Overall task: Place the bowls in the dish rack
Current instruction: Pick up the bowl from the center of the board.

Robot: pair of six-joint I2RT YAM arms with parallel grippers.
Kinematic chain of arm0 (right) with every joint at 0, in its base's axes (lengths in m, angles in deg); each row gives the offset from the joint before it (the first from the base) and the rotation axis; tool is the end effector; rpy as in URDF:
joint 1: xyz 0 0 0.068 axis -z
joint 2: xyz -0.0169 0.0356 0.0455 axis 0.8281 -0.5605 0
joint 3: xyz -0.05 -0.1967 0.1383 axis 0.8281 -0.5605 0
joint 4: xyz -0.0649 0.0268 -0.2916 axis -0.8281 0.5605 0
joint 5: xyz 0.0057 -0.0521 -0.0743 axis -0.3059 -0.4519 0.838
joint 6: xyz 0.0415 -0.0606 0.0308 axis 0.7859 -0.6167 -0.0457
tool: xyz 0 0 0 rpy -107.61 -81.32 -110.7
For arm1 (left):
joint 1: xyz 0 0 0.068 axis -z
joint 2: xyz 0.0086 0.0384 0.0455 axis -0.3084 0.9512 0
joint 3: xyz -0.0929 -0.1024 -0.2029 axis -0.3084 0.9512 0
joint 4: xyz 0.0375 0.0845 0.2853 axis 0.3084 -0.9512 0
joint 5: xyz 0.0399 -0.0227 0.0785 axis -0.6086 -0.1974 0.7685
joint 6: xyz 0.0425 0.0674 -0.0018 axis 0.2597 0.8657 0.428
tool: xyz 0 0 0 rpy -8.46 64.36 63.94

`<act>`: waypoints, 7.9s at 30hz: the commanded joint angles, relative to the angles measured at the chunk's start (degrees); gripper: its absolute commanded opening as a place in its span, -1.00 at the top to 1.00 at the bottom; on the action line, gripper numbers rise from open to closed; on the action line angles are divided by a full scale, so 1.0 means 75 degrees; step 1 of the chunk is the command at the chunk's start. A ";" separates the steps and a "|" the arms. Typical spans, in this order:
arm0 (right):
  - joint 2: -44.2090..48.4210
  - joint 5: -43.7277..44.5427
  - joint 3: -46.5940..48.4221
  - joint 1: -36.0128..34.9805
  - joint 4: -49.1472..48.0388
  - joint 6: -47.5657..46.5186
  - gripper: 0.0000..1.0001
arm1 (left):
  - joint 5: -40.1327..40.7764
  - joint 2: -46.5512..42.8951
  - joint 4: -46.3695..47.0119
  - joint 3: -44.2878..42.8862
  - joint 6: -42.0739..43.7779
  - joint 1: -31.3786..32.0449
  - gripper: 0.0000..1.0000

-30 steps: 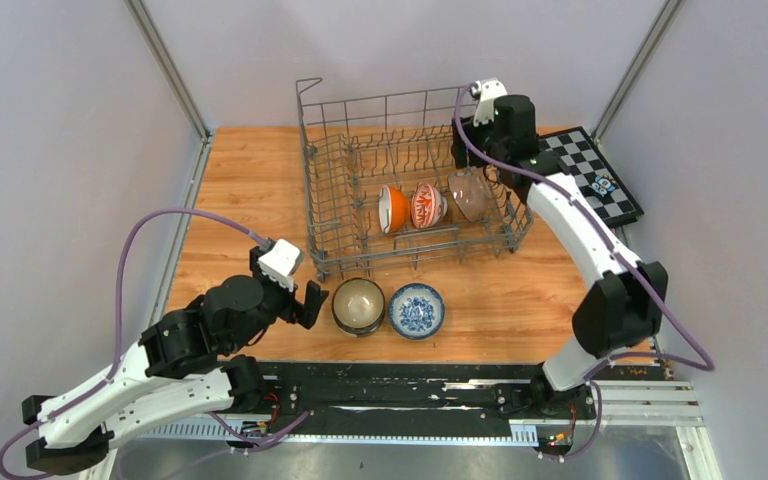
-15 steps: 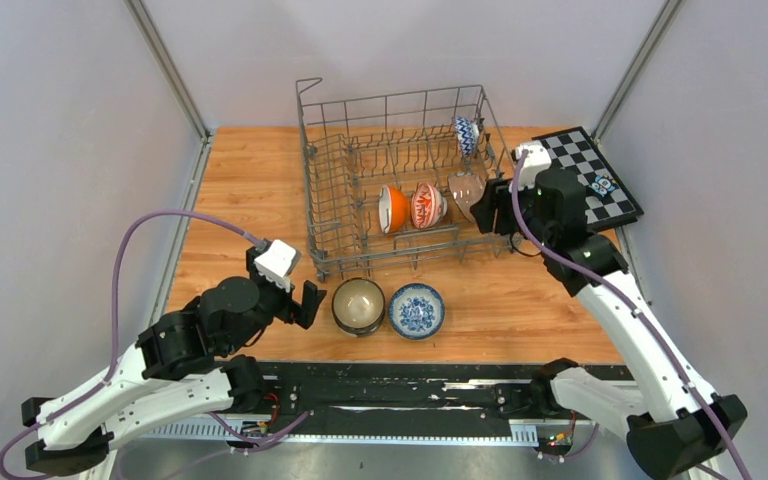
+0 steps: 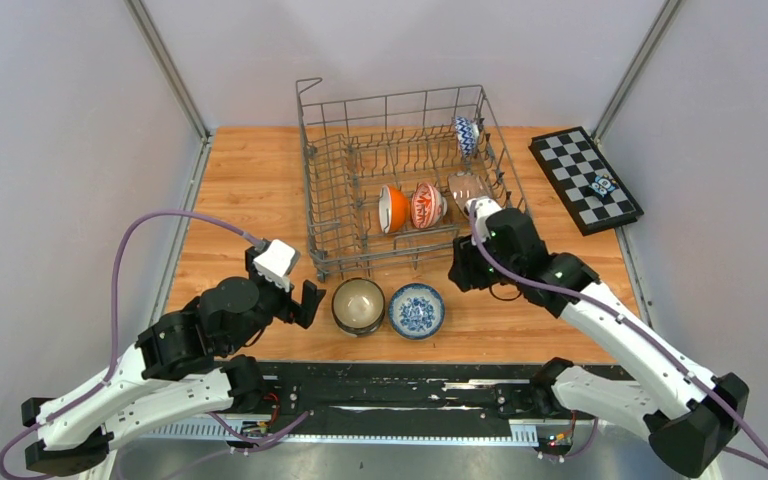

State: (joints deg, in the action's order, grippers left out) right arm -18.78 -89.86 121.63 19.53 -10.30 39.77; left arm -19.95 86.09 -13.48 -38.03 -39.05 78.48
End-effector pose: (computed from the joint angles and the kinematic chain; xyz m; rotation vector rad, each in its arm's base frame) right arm 0.2298 0.1762 0.2777 -0.4580 2.1735 0.5964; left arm 0.1206 -0.1476 0.3142 0.4965 1.8560 -0.3695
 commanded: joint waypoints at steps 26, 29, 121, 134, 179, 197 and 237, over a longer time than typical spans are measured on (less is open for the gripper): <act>-0.2506 0.1442 -0.0340 -0.1951 -0.0188 0.1126 0.11 | -0.0064 -0.0100 -0.0030 0.0058 -0.0011 -0.0031 -0.82; -0.2623 0.1575 -0.0325 -0.2053 -0.0180 0.1129 0.21 | -0.0083 -0.0090 -0.0033 0.0058 -0.0012 -0.0034 -0.82; -0.2594 0.4768 0.3382 -0.5951 0.2035 0.1410 0.88 | -0.2298 0.1848 0.1949 0.0639 -0.2897 0.0511 1.00; -0.0008 0.4241 0.1347 -0.5868 -0.0033 0.1388 -0.68 | -0.2317 0.1306 0.3205 0.1064 -0.2879 0.0245 1.00; 0.0921 0.2330 0.0014 -0.5705 -0.4017 0.1390 -0.93 | -0.5867 0.0275 0.8236 0.2794 -0.5281 -0.2395 1.00; 0.0917 0.2261 -0.0175 -0.5705 -0.4675 0.1404 -0.77 | -0.5699 0.0203 0.8360 0.2882 -0.5379 -0.2396 1.00; 0.0759 0.2968 0.0327 -0.5706 -0.4497 0.1016 0.95 | -0.5404 0.0153 0.7140 0.2746 -0.5065 -0.2396 0.35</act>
State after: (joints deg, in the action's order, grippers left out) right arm -13.79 -69.80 120.86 -23.40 -42.69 48.88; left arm -61.61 88.19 42.74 -16.48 -78.50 60.84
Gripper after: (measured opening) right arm 0.680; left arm 0.289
